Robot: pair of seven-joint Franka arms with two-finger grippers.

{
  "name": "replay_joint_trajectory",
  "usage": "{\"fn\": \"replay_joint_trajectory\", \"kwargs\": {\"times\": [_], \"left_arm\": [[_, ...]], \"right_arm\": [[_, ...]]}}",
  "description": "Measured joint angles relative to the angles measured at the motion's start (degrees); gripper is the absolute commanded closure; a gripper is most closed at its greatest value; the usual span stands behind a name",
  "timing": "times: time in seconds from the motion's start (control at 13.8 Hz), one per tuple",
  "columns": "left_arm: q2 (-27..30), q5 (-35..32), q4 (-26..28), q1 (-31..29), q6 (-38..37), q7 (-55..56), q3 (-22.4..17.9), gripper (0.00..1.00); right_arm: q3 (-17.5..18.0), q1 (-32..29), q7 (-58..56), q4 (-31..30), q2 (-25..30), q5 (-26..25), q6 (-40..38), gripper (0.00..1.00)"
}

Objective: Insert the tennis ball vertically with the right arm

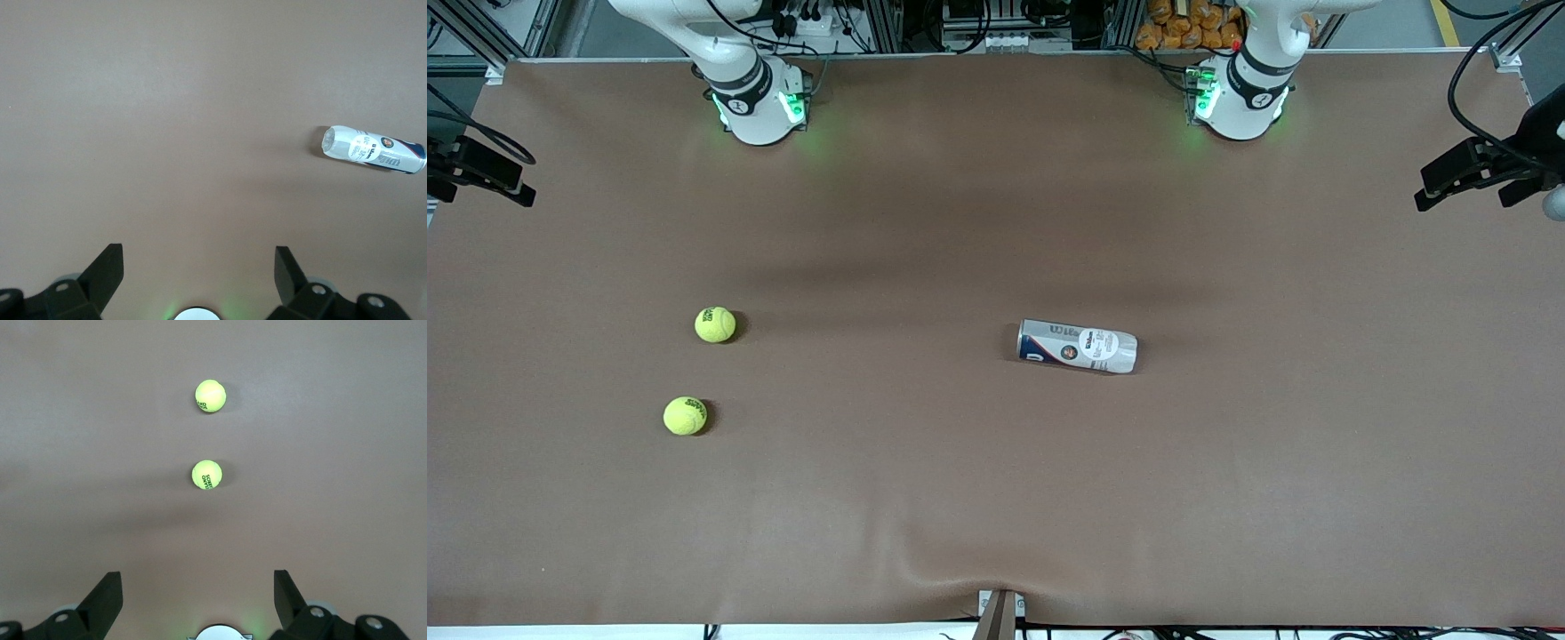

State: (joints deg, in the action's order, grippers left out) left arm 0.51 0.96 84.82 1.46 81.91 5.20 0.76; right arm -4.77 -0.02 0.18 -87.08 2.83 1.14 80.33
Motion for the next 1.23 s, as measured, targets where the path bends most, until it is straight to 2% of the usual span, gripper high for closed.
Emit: {"fn": "replay_joint_trajectory", "kwargs": {"times": [0.29, 0.58, 0.94, 1.08, 1.23], "left_arm": [[-3.2, 0.6, 0.6, 0.1, 0.0, -5.5, 0.4, 0.0], [-9.9, 3.2, 0.8, 0.3, 3.0, -16.8, 0.9, 0.0], [-15.2, 6.8, 1.0, 1.1, 6.8, -26.4, 7.0, 0.0], [-18.0, 11.8, 1.4, 1.7, 9.2, -36.8, 7.8, 0.0], [-21.5, 13.3, 1.5, 2.3, 14.1, -50.0, 8.2, 0.0]], "right_arm": [[0.0, 0.0, 0.0, -0.3, 0.0, 0.0, 0.0, 0.0], [0.0, 0.0, 0.0, -0.6, 0.0, 0.0, 0.0, 0.0], [0.0, 0.0, 0.0, -0.7, 0.0, 0.0, 0.0, 0.0], [0.0, 0.0, 0.0, -0.8, 0.0, 0.0, 0.2, 0.0], [0.1, 0.1, 0.0, -0.9, -0.1, 0.0, 0.6, 0.0]]}}
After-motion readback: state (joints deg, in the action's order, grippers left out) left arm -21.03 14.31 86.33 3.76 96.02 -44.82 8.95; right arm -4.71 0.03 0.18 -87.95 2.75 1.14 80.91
